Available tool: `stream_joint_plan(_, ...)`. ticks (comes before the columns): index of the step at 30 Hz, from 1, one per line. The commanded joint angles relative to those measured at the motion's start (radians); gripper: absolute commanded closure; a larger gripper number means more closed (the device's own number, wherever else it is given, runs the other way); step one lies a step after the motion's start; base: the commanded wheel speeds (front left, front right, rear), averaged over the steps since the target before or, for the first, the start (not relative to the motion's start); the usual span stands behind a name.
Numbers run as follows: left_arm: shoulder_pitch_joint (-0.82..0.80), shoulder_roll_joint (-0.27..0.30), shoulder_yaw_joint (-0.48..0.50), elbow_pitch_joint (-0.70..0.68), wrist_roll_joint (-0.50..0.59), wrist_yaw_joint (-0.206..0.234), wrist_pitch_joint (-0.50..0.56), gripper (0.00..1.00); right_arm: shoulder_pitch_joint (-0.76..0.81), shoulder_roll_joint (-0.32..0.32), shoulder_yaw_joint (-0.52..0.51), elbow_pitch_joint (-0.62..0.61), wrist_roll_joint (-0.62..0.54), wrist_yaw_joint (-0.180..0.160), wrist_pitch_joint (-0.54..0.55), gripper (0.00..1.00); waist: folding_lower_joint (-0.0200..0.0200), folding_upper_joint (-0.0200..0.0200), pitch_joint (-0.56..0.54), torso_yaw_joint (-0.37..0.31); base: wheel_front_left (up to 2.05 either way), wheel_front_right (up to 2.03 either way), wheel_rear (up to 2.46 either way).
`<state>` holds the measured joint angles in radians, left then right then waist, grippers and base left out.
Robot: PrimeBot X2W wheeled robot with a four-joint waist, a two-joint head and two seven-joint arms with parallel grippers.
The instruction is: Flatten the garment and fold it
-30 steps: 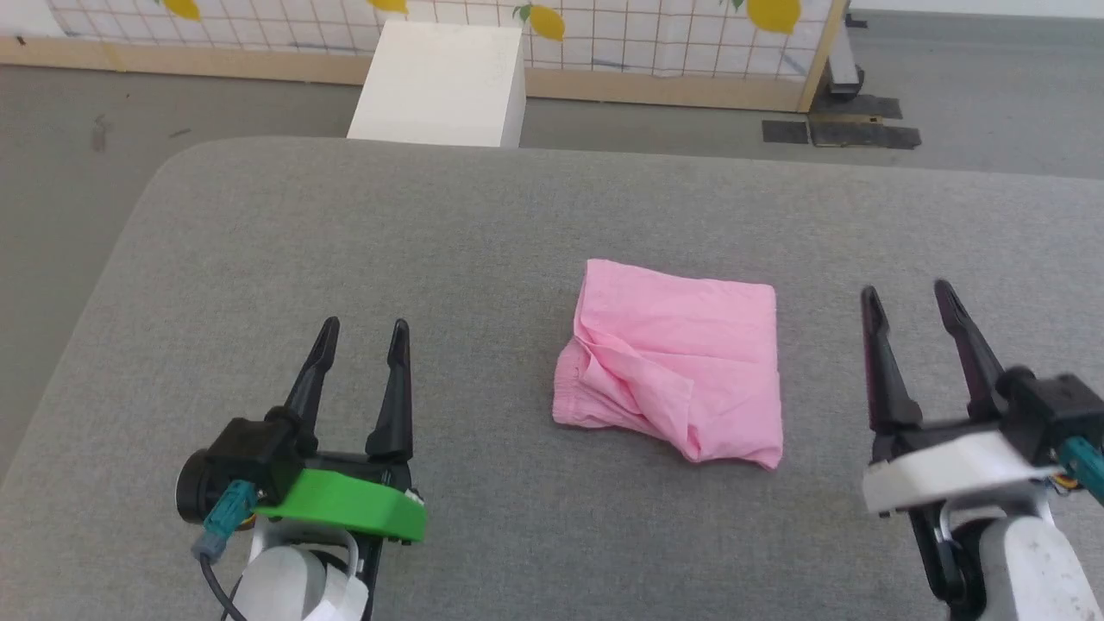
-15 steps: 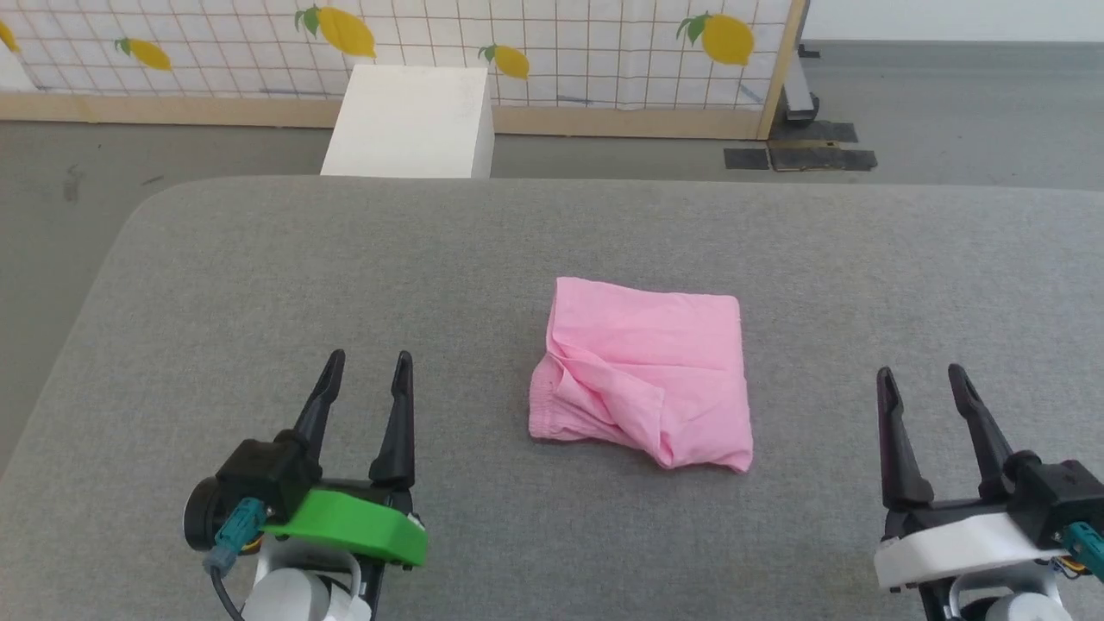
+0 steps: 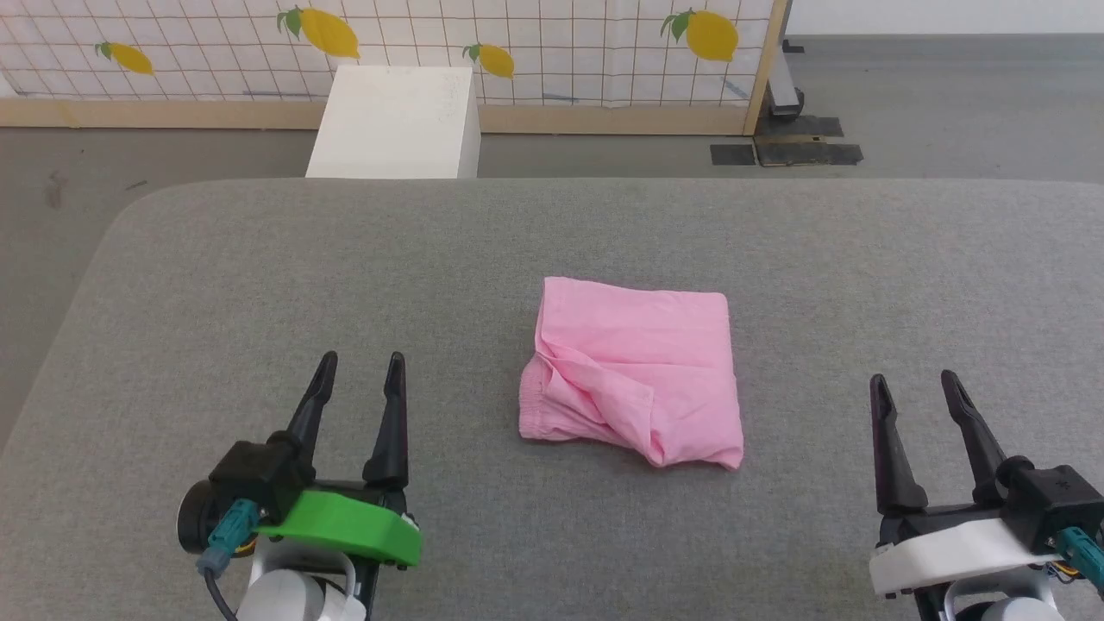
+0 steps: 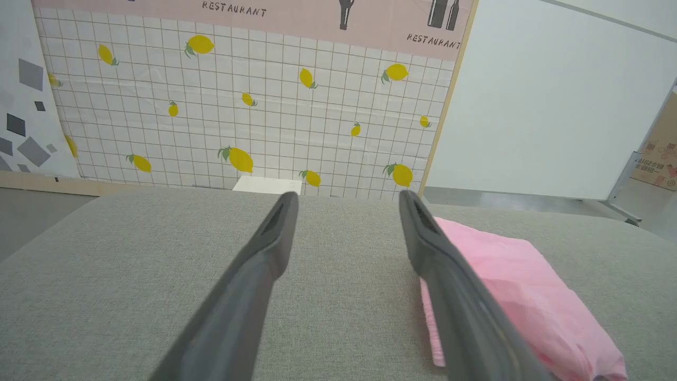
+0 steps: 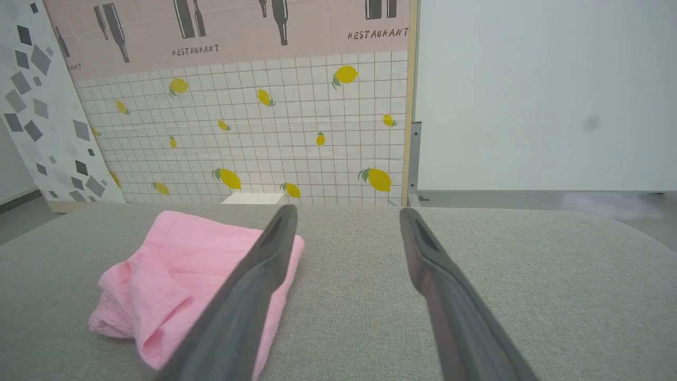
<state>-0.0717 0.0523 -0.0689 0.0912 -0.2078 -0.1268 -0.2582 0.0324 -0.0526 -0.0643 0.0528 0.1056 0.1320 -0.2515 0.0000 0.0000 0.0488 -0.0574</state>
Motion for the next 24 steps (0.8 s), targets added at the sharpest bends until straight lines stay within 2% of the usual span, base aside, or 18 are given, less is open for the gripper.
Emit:
stream_joint_plan(1,0.014,-0.002,0.002,0.0,0.007,-0.004,-0.004,0.0,0.008,0.002,0.002,0.0,-0.004,-0.001,-0.008,0.0,0.0,0.0,0.001,0.0,0.0,0.0,0.0)
stream_joint_plan(13,0.008,-0.002,0.001,0.0,0.009,-0.004,-0.004,0.0,0.001,0.002,0.005,0.005,0.006,-0.001,-0.009,0.0,0.0,0.0,0.006,0.003,0.0,0.0,0.0)
stream_joint_plan(15,0.007,-0.002,0.001,-0.001,0.008,-0.004,-0.004,0.0,-0.001,0.002,0.008,0.012,0.053,-0.001,0.0,0.0,0.0,0.0,0.006,0.005,0.0,0.0,0.0)
stream_joint_plan(16,0.007,-0.002,0.001,-0.001,0.008,-0.004,-0.004,0.0,-0.005,0.002,0.005,0.021,0.112,-0.001,0.012,0.0,0.0,0.0,0.007,0.006,0.0,0.0,0.0)
stream_joint_plan(18,0.006,-0.002,0.001,-0.002,0.007,-0.004,-0.004,0.0,-0.021,0.002,-0.002,0.061,0.33,-0.001,0.078,0.0,0.0,0.0,0.008,0.007,0.0,0.0,0.0)
stream_joint_plan(21,0.004,-0.002,-0.002,-0.002,0.01,-0.004,-0.004,0.0,-0.074,0.002,-0.003,0.127,0.714,-0.001,0.254,0.0,0.0,0.0,0.009,0.01,0.0,0.0,0.0)
stream_joint_plan(22,0.003,-0.002,-0.003,-0.002,0.012,-0.004,-0.004,0.0,-0.098,0.002,-0.01,0.152,0.805,-0.001,0.328,0.0,0.0,0.0,0.009,0.012,0.0,0.0,0.0)
stream_joint_plan(24,0.001,-0.002,-0.004,-0.003,0.014,-0.004,-0.004,0.0,-0.145,0.002,-0.038,0.214,0.911,-0.001,0.466,0.0,0.0,0.0,0.012,0.016,0.0,0.0,0.0)
